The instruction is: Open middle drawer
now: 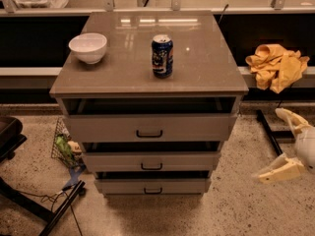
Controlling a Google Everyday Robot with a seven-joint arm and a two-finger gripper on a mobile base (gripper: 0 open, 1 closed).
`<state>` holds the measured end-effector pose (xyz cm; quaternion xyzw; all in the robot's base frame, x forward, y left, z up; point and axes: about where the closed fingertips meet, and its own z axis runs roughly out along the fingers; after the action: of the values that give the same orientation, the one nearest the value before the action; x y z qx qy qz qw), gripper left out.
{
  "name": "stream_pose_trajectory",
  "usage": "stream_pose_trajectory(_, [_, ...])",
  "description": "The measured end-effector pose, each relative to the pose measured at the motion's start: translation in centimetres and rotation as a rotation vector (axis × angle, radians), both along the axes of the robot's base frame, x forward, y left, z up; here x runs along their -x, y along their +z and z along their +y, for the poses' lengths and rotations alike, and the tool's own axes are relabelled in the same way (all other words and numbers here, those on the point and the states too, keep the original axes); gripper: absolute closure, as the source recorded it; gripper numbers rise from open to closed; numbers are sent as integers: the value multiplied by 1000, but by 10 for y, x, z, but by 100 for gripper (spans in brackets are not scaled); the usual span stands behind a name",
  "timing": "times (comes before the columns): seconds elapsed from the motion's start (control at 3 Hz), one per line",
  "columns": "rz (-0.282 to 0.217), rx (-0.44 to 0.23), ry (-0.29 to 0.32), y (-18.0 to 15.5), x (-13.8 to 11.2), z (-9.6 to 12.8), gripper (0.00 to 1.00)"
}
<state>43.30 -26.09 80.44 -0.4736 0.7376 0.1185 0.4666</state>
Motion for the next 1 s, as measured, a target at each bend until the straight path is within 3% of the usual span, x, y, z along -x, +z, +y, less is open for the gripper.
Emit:
stream_pose_trajectory(0.33, [-108, -14, 76, -23, -3, 1, 0])
stream_pose_trajectory(0.67, [-105, -10, 76, -20, -3, 3, 0])
stream_pose_trajectory(1.0, [-91, 11, 101, -38, 0, 22, 0])
